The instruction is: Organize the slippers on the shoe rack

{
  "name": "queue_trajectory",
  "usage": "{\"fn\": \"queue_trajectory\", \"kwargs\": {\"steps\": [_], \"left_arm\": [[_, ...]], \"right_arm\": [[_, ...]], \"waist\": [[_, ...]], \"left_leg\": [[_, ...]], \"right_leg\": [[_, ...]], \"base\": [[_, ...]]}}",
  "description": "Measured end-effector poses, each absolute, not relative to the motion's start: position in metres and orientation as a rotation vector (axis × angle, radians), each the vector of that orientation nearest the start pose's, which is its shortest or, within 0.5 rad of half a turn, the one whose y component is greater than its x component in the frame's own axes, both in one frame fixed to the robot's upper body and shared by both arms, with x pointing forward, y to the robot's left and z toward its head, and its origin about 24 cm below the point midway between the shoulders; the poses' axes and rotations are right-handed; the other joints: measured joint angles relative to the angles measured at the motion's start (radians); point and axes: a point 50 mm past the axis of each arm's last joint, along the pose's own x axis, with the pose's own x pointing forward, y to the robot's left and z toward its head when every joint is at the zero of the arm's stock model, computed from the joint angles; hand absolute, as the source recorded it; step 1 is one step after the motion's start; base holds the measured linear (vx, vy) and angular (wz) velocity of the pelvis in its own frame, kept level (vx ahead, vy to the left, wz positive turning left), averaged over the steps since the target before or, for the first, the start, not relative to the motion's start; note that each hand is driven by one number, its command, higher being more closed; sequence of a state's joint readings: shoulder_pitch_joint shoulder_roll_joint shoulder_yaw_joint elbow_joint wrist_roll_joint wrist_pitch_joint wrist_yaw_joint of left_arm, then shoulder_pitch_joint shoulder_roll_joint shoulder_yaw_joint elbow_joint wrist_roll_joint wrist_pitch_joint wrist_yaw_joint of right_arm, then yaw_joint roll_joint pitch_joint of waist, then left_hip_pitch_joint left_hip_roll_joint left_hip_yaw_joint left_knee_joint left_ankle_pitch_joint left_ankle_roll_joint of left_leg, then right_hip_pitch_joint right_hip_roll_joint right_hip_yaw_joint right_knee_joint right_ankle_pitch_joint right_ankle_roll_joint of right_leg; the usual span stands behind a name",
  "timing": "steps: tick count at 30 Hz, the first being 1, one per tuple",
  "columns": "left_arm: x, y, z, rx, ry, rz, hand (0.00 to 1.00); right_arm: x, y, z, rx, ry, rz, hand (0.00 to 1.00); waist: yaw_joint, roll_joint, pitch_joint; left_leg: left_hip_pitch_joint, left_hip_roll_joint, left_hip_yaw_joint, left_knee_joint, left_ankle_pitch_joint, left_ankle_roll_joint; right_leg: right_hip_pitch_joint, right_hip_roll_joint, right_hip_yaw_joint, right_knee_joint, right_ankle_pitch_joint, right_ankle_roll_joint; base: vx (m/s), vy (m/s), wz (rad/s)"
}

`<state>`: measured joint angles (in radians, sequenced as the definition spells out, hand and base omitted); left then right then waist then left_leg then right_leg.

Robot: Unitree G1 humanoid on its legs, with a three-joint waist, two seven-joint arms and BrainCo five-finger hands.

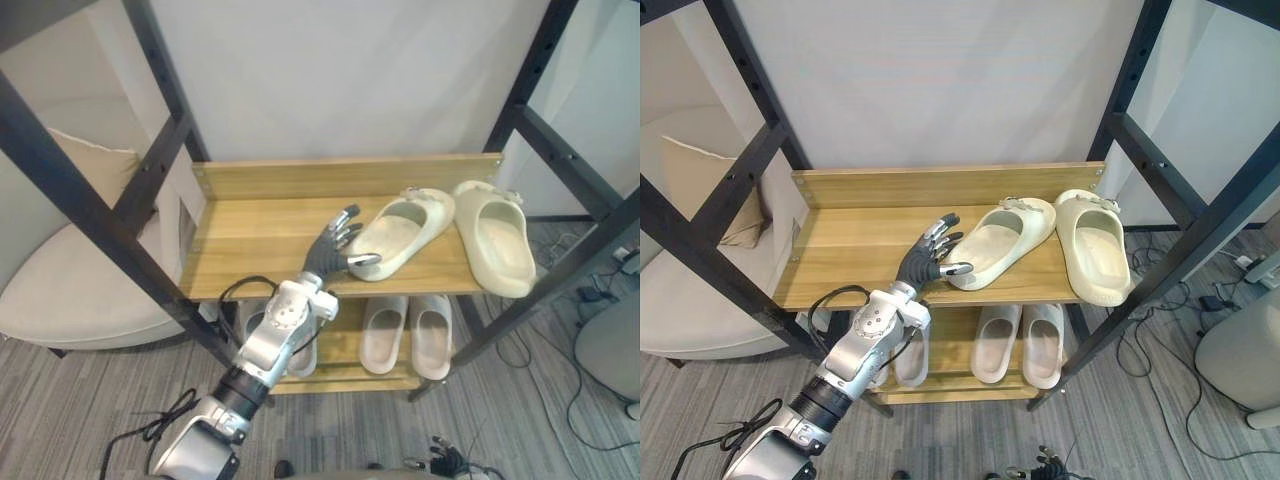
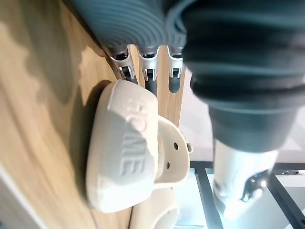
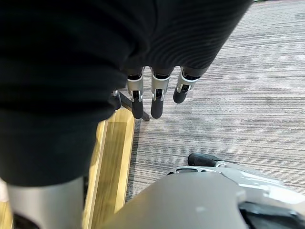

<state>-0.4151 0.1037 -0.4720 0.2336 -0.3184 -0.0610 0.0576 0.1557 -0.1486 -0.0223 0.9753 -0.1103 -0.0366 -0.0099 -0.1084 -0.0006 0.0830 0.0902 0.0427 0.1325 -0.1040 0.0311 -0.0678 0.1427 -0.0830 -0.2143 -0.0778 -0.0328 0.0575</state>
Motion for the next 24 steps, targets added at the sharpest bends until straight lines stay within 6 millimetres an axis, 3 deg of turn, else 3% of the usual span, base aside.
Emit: {"fn": "queue_trajectory", "kwargs": {"steps": [10,24], "left_arm": [[0.293,-0.003,0.087,-0.085,-0.087,-0.609,0.00],[0.295,-0.008,0.085,-0.086,-0.076,-0.607,0.00]], "right_arm": [[0.083,-0.213,-0.157,-0.220,1.092,-0.077,0.00],[0.085,-0.213,-0.156,-0.221,1.087,-0.079,0.00]], "waist": [[-0.008,0.000,0.000],[-0.007,-0.001,0.000]], "left_leg": [[0.005,0.000,0.022,0.000,0.000,0.000],[0.005,0.000,0.021,0.000,0.000,0.001]], "right_leg": [[-0.001,-0.001,0.012,-0.010,0.012,0.000],[0.000,-0.003,0.012,-0.010,0.015,0.002]], "base": [[-0.02,0.008,-0.05],[0.00,0.000,0.00]]}}
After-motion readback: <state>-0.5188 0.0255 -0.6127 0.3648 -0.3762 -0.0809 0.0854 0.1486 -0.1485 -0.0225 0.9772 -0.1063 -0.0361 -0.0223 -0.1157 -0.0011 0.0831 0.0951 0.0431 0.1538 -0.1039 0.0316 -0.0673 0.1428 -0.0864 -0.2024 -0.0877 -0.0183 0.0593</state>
